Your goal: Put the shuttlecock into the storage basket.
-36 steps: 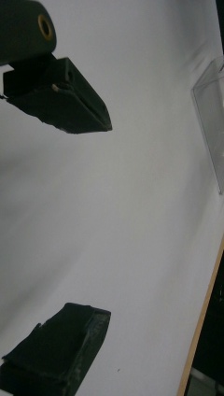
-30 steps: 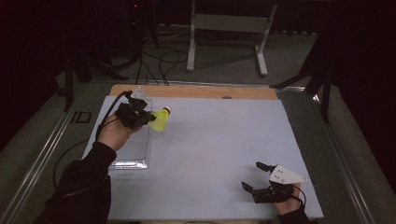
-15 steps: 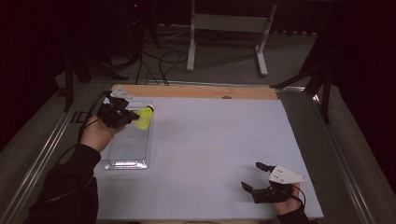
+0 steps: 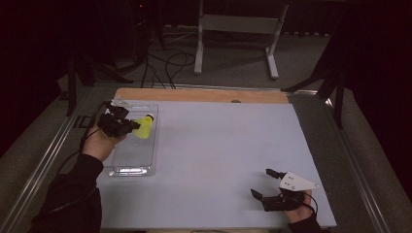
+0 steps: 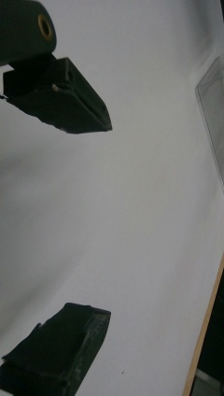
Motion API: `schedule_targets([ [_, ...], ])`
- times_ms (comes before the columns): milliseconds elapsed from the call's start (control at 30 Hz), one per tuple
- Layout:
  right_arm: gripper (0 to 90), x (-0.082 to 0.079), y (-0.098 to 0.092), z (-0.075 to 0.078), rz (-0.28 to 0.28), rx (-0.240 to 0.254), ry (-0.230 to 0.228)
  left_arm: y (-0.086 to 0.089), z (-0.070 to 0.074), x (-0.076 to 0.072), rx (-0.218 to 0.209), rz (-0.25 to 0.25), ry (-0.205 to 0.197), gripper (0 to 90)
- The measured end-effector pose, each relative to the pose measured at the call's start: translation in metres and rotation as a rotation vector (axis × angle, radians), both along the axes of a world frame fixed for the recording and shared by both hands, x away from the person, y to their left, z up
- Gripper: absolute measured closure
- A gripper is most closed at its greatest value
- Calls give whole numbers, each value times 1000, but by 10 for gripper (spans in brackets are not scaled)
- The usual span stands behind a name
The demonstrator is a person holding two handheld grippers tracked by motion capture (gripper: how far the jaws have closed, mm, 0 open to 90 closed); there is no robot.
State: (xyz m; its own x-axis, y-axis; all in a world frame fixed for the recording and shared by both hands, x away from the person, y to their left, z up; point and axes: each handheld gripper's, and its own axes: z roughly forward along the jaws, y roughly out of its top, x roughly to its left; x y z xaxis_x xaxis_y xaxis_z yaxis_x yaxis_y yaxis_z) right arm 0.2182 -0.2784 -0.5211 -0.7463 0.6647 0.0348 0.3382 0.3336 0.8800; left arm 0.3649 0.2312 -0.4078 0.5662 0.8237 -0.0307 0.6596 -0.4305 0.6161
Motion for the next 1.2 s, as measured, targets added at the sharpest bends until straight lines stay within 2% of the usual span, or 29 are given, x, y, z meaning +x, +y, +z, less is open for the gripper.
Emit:
schedule_targets([
  [133,88,0,0,0,1,-1,0,0,-8,3,9,17,2,898],
  [200,88,0,0,0,1,0,0,0,-13,5,0,26,5,897],
  [233,88,0,0,0,1,1,0,0,-15,6,12,31,7,898],
  [567,88,0,0,0,1,1,0,1,-35,14,2,65,34,897],
  [867,88,0,-1,0,2,1,2,-3,-51,18,21,63,61,897],
  [933,88,0,-1,0,1,1,2,-2,-52,18,23,68,61,897],
  [1000,88,0,-1,-1,2,1,2,-3,-53,19,42,78,63,897],
  [1200,88,1,-1,-1,2,1,3,-3,-58,20,31,79,79,897],
])
